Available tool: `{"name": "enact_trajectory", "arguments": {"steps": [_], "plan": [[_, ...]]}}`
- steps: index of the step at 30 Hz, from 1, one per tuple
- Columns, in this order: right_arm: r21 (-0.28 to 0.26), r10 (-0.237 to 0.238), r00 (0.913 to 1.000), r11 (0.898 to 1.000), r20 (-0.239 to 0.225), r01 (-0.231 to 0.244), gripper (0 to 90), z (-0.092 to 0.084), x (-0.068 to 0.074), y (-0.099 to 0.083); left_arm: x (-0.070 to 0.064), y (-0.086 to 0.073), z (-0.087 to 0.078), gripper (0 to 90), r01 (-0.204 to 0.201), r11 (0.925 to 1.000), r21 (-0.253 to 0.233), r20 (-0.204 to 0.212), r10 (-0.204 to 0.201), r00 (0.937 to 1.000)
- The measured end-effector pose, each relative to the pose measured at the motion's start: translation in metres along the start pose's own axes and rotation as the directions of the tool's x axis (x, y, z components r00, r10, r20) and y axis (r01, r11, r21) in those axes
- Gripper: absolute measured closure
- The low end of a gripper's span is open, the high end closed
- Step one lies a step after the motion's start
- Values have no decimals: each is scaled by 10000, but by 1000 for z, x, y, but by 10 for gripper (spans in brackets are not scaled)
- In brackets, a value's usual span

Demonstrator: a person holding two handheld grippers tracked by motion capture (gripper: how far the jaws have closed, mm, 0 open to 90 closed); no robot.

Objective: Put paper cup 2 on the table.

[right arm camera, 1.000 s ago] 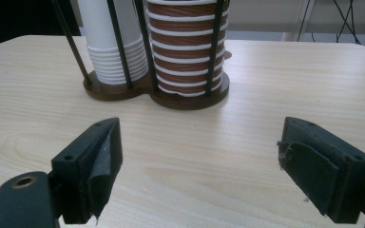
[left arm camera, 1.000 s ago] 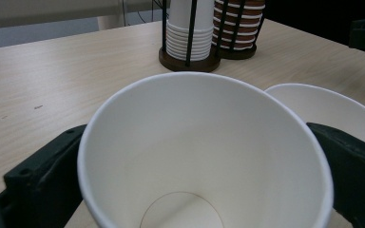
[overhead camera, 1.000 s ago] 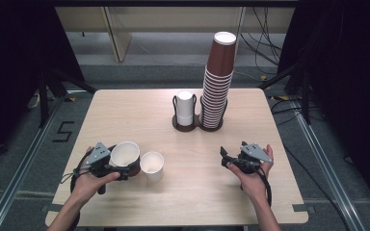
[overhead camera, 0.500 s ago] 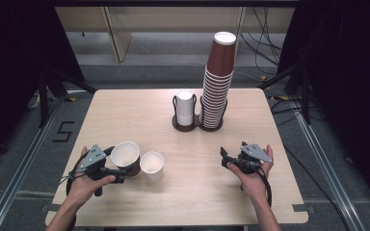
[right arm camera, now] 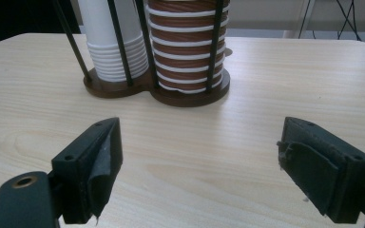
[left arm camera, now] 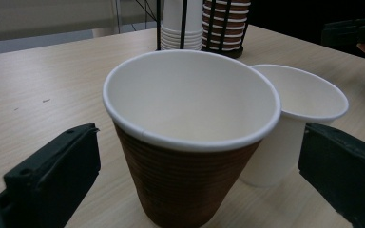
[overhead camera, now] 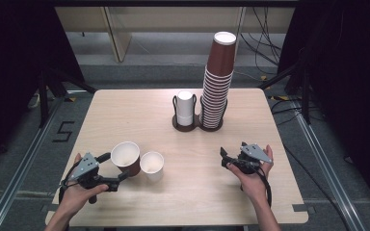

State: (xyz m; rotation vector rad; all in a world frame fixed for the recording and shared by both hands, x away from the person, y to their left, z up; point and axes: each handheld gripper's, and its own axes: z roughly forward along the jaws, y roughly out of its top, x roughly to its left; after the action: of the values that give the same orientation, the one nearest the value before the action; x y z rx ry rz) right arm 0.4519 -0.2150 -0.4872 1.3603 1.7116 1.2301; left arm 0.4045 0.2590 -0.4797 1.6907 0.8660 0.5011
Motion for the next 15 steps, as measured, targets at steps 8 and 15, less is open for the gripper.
{"name": "enact_trajectory", "arguments": {"steps": [8,15], "plan": [[47,175,9998,9998,-116,-175,157,1,3,-1,2,-15,-10,0,-136,9999,76,-252,138,9996],[-20,-394,9992,9992,-93,394,157,2,-1,-2,8,-26,-16,0,-58,9997,-243,-457,46,9989]]}}
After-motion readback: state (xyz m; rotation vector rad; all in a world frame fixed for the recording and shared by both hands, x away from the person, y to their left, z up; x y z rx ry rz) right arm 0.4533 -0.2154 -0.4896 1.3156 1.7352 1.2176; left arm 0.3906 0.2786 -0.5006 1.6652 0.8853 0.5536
